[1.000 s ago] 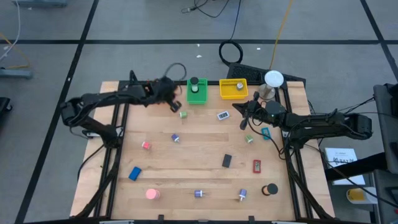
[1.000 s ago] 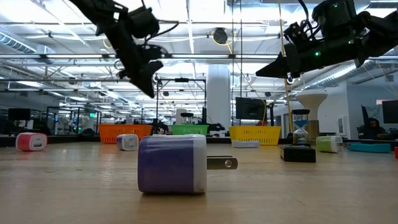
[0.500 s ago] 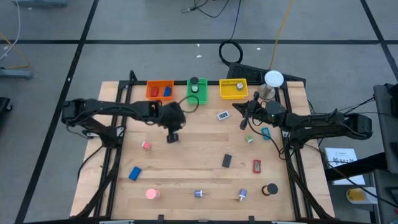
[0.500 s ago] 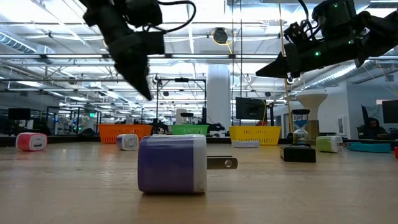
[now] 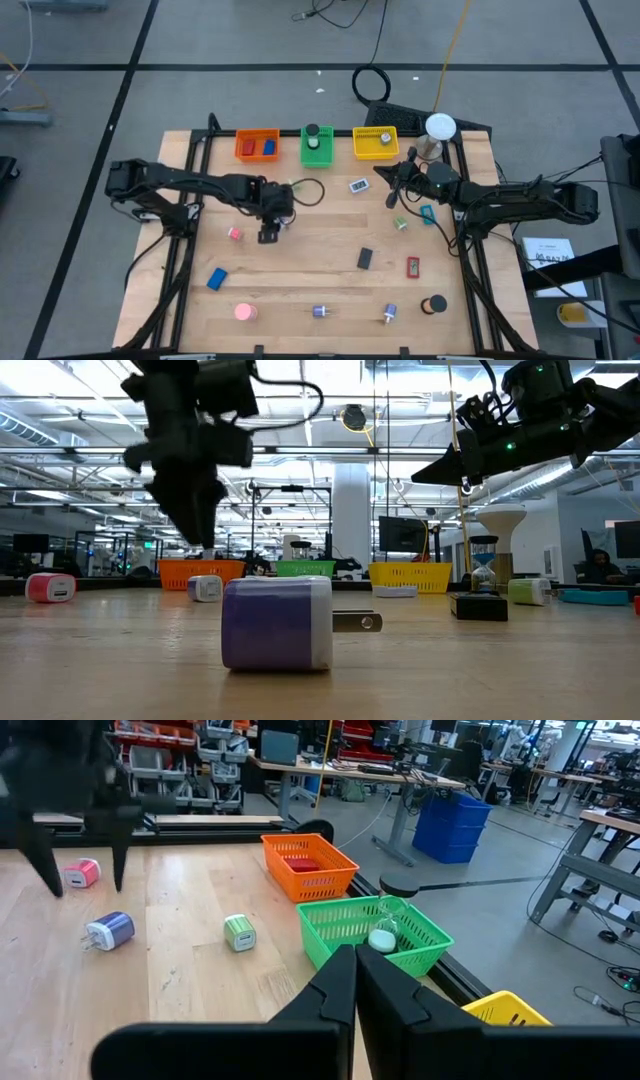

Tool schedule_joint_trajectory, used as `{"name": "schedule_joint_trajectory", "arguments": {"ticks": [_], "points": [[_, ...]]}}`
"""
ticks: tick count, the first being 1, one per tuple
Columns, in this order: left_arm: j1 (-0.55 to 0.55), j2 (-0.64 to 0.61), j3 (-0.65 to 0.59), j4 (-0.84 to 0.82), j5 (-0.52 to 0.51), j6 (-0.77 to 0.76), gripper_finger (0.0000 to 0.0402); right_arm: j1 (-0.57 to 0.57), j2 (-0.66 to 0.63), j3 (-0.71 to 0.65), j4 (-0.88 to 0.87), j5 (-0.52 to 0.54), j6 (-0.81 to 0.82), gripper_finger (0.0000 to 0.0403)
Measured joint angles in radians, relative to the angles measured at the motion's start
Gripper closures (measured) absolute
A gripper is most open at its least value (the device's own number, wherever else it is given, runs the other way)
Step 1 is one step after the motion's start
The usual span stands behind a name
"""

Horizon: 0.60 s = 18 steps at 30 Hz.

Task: Pick & Place Office items
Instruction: Put the top purple charger adapter into the yellow bin

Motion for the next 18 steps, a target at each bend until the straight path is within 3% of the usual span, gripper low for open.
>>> {"name": "schedule_joint_trajectory", "arguments": {"ticks": [5, 9, 18], "points": [[0.0, 0.074, -0.013, 0.003, -0.029, 0.102, 0.0123, 0.0, 0.0, 0.0, 0.002, 0.0, 0.019, 0.0399], [0.001, 0.109, -0.013, 0.044, -0.08, 0.155, 0.0122, 0.0, 0.0, 0.0, 0.002, 0.0, 0.019, 0.0399], [0.007, 0.127, -0.028, 0.083, -0.07, 0.181, 0.0123, 0.0, 0.0, 0.0, 0.001, 0.0, 0.019, 0.0399]]}}
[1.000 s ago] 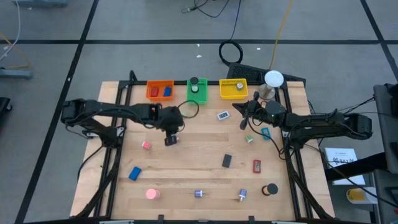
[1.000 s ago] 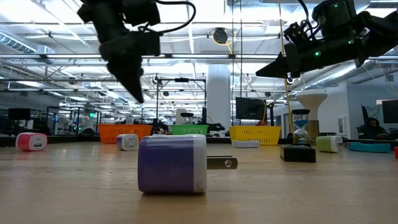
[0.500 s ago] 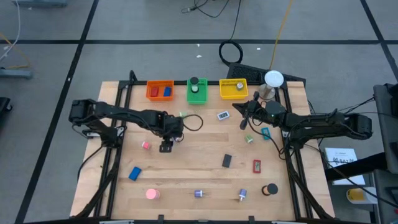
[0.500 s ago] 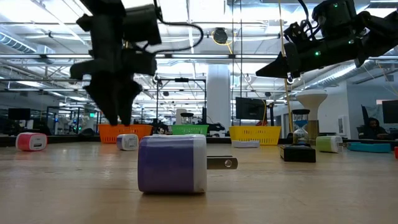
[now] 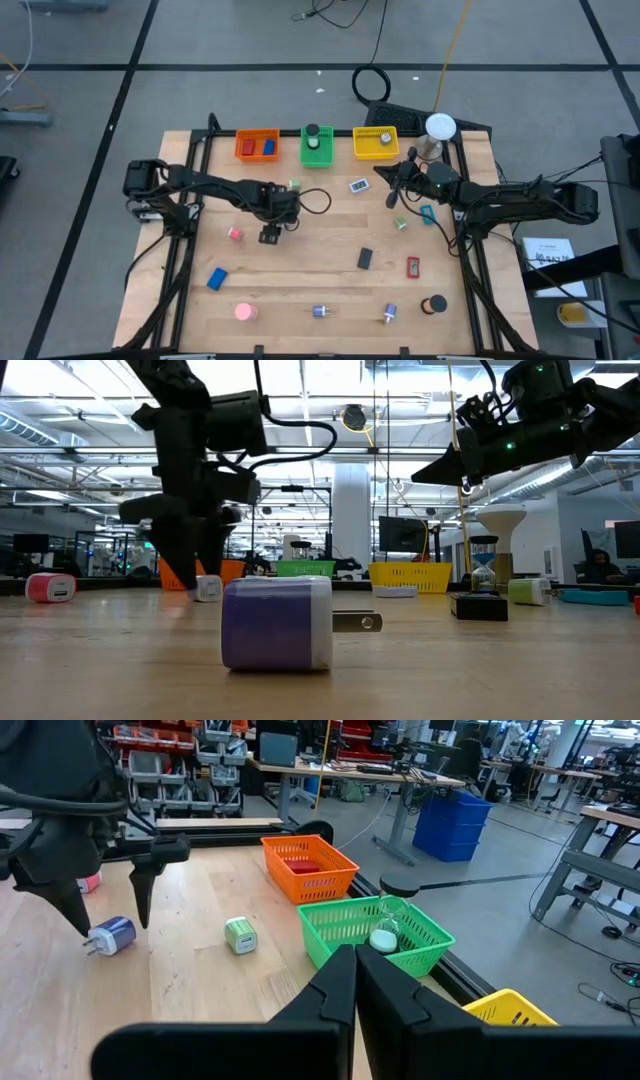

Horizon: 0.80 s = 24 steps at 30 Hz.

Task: Pick & Place Office items
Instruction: Put the top purple charger adapter into the yellow bin

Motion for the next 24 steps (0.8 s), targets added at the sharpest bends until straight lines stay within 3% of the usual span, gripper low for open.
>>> {"name": "schedule_joint_trajectory", "arguments": {"ticks": [10, 17, 20, 24], "points": [[-0.003, 0.0, -0.068, 0.133, 0.01, -0.029, 0.0215, 0.0, 0.0, 0.0, 0.0, 0.0, 0.0, 0.0399], [0.016, 0.0, -0.07, 0.273, 0.105, -0.123, 0.0269, 0.0, 0.0, 0.0, 0.0, 0.0, 0.0, 0.0399], [0.037, 0.0, -0.095, 0.494, 0.212, -0.2, 0.0269, 0.0, 0.0, 0.0, 0.0, 0.0, 0.0, 0.0399], [0.053, 0.022, -0.222, 1.009, 0.279, -0.332, 0.0269, 0.0, 0.0, 0.0, -0.001, 0.0, 0.006, 0.0399]]}}
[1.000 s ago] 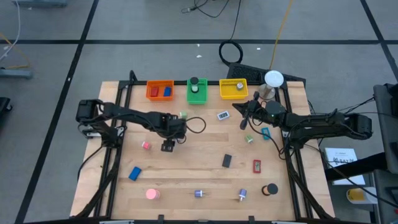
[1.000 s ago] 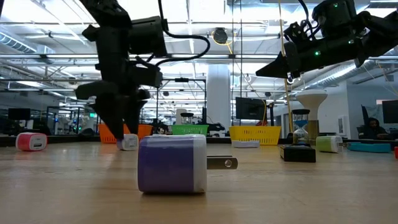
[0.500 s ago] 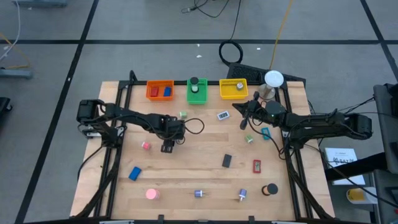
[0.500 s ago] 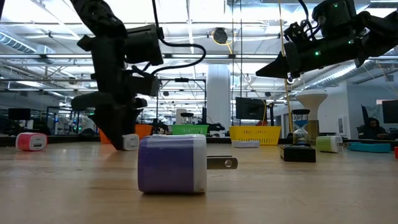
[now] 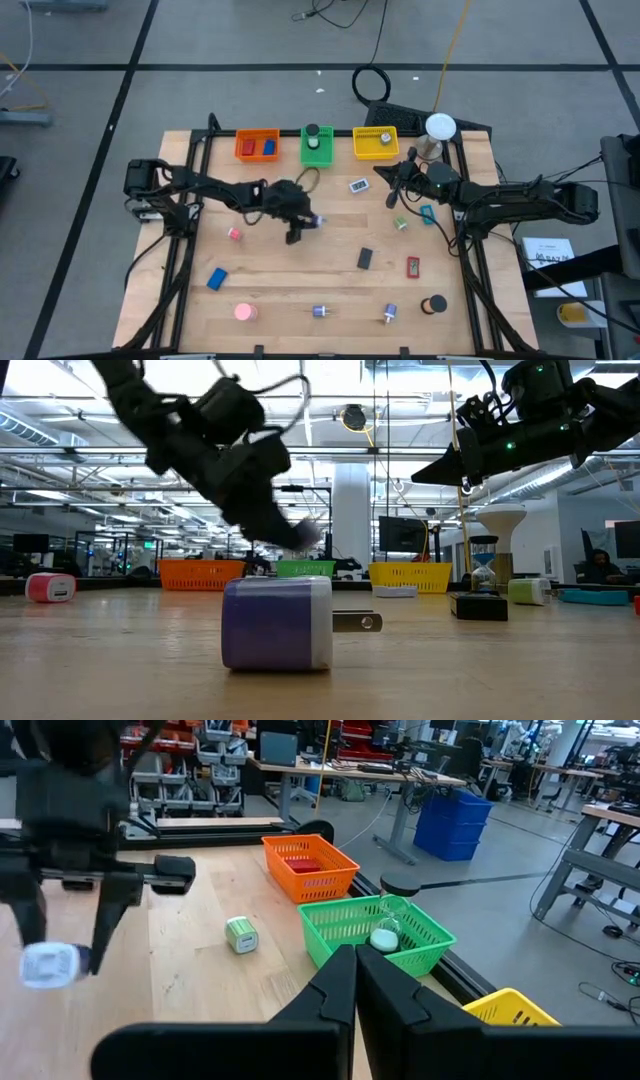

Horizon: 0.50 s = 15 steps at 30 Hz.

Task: Pick & Place Office items
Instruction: Put the top purple charger adapter into the yellow bin

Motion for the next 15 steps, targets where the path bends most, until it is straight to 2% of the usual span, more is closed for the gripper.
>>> {"name": "schedule_joint_trajectory", "arguments": {"ticks": [4, 6, 10, 15], "points": [[0.015, 0.099, -0.082, 0.412, -0.034, -0.099, 0.0269, 0.0, 0.003, 0.0, 0.001, -0.004, 0.036, 0.0399], [0.008, 0.176, -0.086, 0.556, -0.047, -0.113, 0.0269, 0.0, 0.008, 0.0, -0.003, -0.036, 0.058, 0.0399], [-0.005, 0.359, -0.038, 0.774, -0.021, -0.139, 0.0269, 0.001, 0.05, 0.029, -0.027, -0.136, 0.111, 0.0399], [0.007, 0.513, 0.045, 0.932, 0.032, -0.167, 0.0269, 0.012, 0.136, 0.129, -0.207, -0.157, 0.241, 0.0399]]}}
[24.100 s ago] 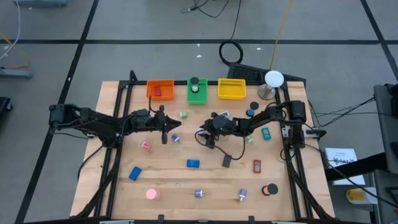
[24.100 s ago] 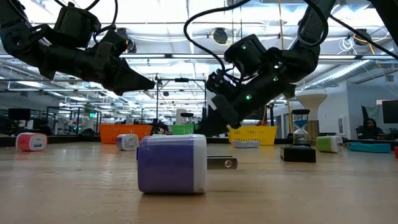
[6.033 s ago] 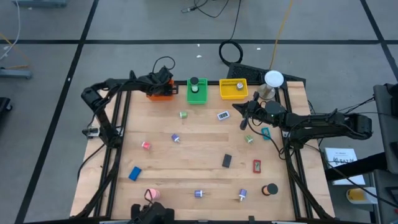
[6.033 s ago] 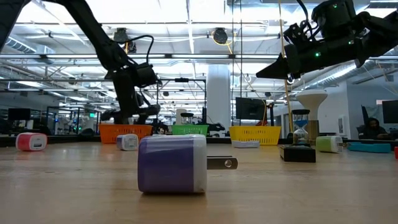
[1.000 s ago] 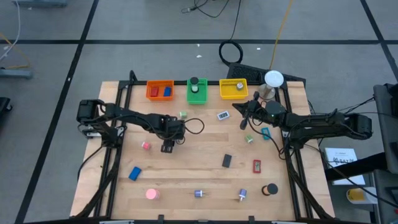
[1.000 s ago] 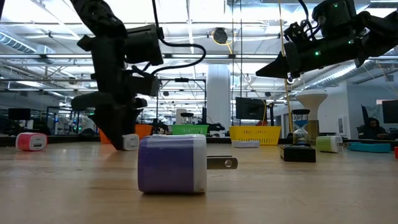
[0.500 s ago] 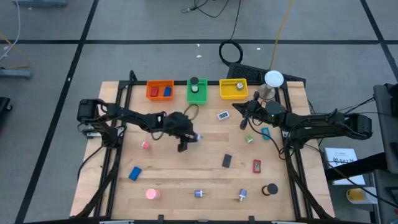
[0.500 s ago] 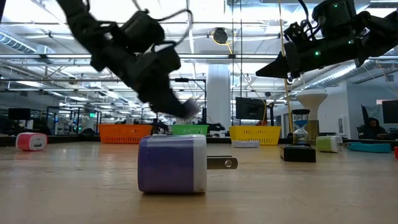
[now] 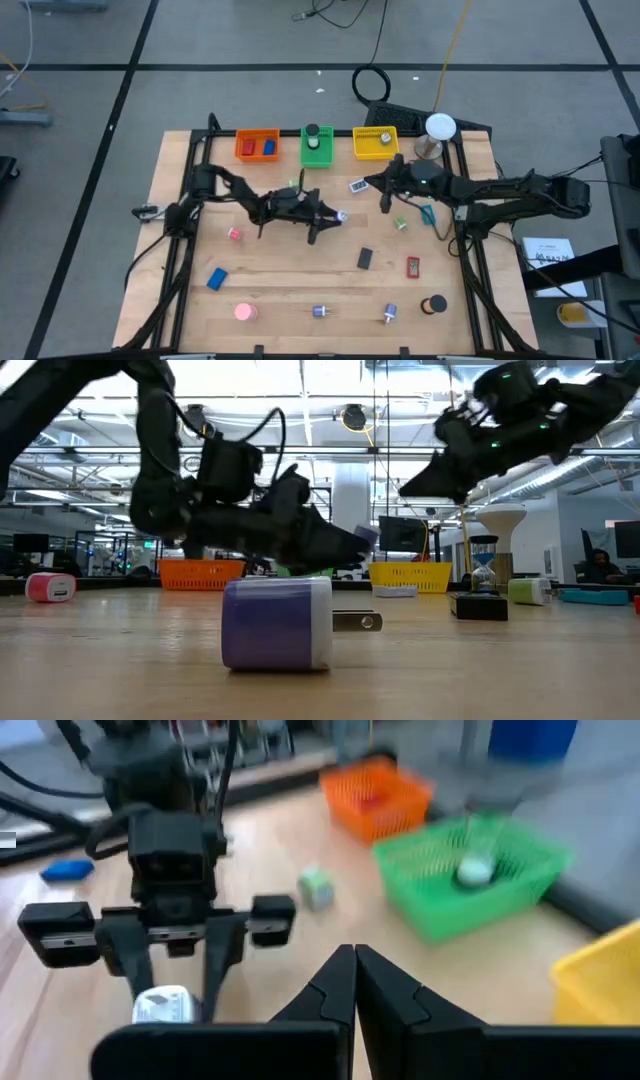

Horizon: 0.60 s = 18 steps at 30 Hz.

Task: Pick & Place Office items
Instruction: Put the top purple charger adapter into the yellow bin

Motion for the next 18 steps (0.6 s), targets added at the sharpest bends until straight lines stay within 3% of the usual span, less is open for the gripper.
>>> {"name": "schedule_joint_trajectory", "arguments": {"ticks": [8, 13, 18], "points": [[0.025, 0.034, 0.009, 0.028, 0.01, 0.033, 0.0269, 0.096, 0.163, 0.199, -0.375, -0.004, 0.126, 0.0389], [0.034, 0.034, 0.01, 0.005, -0.024, 0.046, 0.0269, 0.147, 0.26, 0.366, -0.589, -0.005, 0.104, 0.0332], [0.034, 0.034, 0.01, -0.005, -0.048, 0.056, 0.0269, 0.182, 0.342, 0.477, -0.641, -0.005, 0.074, 0.0258]]}}
